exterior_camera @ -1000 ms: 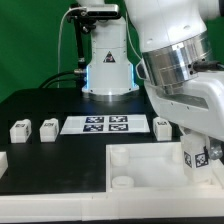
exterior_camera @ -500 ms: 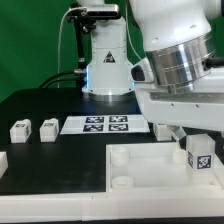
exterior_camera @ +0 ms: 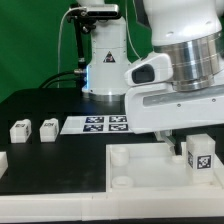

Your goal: Assemble one leg

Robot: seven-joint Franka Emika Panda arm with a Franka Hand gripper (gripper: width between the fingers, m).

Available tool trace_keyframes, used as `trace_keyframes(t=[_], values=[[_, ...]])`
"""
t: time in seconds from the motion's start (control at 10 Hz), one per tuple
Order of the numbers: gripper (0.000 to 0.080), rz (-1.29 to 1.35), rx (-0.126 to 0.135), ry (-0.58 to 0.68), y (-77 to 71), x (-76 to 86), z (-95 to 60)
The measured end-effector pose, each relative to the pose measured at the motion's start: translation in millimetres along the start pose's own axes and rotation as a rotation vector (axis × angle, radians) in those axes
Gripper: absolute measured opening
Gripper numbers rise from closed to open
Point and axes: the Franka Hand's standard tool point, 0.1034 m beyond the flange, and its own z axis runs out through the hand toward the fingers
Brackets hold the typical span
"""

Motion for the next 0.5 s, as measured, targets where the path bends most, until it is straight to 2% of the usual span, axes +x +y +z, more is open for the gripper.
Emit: trace_keyframes(t=[0.2, 0.4, 0.5], values=[[0.0649, -0.292, -0.014, 0.021, 7.6, 7.0, -2.0], [0.0649, -0.355, -0.014, 0.022, 12.8, 8.5, -0.6], [0.0523, -0.32, -0.013, 0.022, 12.0, 8.2, -0.4]])
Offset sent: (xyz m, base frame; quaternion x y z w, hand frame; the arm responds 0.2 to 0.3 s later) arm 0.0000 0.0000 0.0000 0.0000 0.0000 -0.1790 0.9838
